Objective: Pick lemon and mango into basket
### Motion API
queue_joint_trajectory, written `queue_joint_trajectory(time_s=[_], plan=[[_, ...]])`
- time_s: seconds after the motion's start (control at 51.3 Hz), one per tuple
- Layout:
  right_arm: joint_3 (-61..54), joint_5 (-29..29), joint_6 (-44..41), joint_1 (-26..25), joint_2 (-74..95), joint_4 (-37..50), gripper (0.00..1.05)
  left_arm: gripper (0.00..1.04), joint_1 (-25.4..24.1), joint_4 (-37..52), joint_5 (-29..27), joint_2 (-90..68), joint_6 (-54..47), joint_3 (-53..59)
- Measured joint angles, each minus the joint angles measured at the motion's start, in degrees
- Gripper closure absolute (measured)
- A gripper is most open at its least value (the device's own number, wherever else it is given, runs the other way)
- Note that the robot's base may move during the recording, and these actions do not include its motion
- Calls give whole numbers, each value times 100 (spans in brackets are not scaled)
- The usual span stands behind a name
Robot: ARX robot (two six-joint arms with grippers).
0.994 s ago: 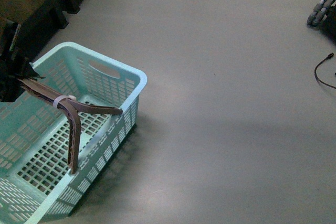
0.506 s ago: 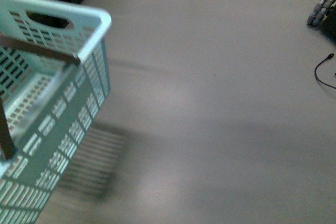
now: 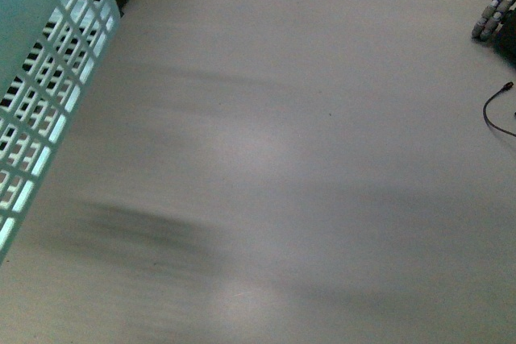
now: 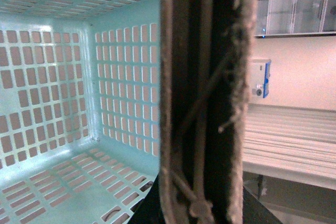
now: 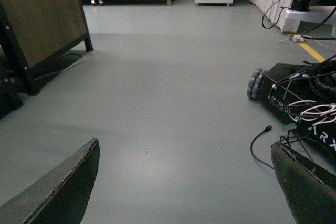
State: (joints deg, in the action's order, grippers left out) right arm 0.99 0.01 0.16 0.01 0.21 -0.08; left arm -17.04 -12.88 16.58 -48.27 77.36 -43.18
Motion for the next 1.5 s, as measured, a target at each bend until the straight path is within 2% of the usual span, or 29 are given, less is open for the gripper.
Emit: queue_joint_trajectory(time_s=[0.136,1.5], plan=[[0,0,0,0,0,0,9,100,-2,-39,129,98,175,-72],[0,0,0,0,0,0,9,100,-17,-66,79,96,181,-76]])
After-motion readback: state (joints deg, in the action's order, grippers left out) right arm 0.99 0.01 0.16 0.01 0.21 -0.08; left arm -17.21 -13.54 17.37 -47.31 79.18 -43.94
